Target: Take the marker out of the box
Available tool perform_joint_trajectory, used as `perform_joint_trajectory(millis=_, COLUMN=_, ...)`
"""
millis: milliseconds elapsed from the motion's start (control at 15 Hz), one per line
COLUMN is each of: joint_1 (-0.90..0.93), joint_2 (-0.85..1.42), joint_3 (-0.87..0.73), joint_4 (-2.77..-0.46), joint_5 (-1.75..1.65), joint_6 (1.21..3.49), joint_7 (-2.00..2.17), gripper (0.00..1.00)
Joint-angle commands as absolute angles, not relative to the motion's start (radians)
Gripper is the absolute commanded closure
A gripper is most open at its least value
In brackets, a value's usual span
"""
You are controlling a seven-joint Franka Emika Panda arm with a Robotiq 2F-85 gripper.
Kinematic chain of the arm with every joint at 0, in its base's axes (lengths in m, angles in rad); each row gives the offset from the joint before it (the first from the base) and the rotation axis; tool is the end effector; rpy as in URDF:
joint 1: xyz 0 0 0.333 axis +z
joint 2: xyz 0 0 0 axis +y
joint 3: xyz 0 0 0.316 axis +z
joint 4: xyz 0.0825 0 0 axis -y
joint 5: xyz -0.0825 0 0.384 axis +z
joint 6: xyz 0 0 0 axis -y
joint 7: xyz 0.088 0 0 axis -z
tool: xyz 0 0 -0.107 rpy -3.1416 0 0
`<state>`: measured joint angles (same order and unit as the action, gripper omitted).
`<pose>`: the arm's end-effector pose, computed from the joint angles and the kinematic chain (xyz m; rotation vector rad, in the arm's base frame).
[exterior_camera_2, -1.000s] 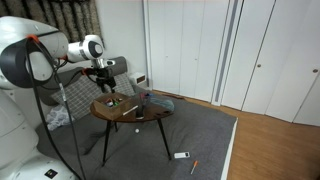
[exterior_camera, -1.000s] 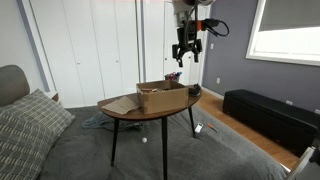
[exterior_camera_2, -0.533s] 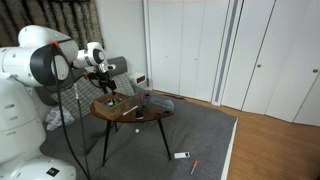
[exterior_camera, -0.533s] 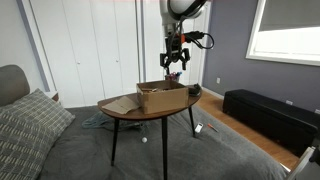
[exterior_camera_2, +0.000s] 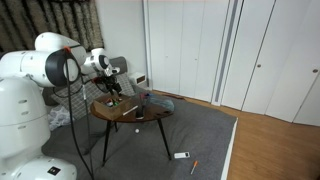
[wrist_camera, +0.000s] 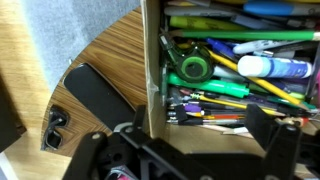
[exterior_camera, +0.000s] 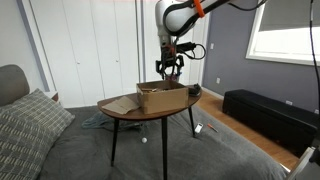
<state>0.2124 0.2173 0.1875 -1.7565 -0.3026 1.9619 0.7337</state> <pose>0.5830 0.2174 0.4452 2.9133 -0.3232 0.1811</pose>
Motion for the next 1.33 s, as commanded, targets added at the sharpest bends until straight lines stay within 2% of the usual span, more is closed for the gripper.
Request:
perform_joint_trajectory(millis=0, joint_1=0.246, joint_2=0.262, joint_3=0.151, joint_4=-1.728, joint_5=-0.351, joint_6=2.006, joint_7=0.778, gripper=0.0)
perform_joint_trajectory(millis=867, joint_1=0.254, joint_2=0.276, joint_3=0.134, joint_4=-1.74, joint_5=-0.322, joint_6=2.013, joint_7=0.742, gripper=0.0)
perform_joint_trajectory(millis=1267, joint_1=0.278, joint_2=0.337, joint_3=0.119, joint_4=-1.688, joint_5=-0.417, joint_6=2.057, joint_7=0.742, gripper=0.02)
